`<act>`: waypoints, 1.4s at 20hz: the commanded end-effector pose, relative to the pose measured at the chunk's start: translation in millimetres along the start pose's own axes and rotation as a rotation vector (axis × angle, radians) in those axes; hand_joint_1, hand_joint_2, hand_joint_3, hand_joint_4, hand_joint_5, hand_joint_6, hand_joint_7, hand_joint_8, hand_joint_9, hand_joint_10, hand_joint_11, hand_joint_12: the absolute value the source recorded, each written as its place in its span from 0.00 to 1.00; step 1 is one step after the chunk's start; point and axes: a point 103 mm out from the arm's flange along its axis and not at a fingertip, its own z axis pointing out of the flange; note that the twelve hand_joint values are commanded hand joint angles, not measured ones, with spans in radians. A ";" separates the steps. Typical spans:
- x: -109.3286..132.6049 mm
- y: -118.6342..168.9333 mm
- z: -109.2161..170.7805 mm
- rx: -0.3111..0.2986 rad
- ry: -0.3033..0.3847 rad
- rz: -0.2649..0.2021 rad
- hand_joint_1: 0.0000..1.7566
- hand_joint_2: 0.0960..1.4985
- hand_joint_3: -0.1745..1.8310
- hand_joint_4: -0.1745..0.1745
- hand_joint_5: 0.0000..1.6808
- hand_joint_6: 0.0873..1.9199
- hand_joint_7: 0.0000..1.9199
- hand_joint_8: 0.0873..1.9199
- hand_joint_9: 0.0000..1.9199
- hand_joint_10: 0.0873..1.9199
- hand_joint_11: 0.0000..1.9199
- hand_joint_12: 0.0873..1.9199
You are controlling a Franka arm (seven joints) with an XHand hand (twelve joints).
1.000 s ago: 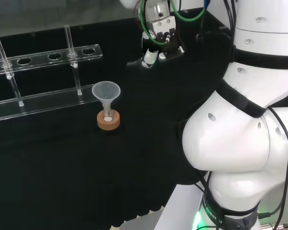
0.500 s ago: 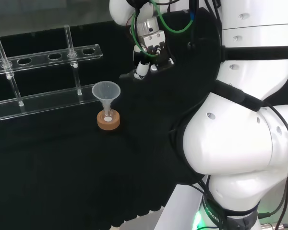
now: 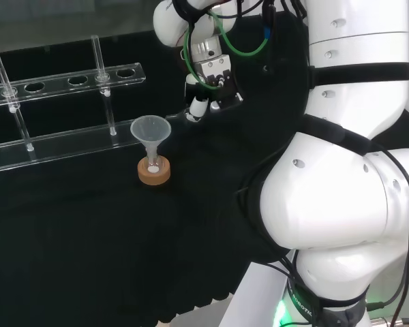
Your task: Put the weighing funnel back on the table.
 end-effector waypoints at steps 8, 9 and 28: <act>2.1 8.5 10.8 0.019 -0.011 -0.018 0.63 0.41 0.43 1.00 0.72 0.38 0.30 0.31 0.51 0.10 0.44 0.50; 1.7 8.8 11.0 0.018 -0.011 -0.015 0.63 0.41 0.43 1.00 0.72 0.38 0.30 0.31 0.51 0.10 0.44 0.50; -3.7 6.7 21.4 0.006 0.044 -0.030 0.56 0.55 0.21 0.70 0.61 0.32 0.26 0.33 0.47 0.12 0.43 0.51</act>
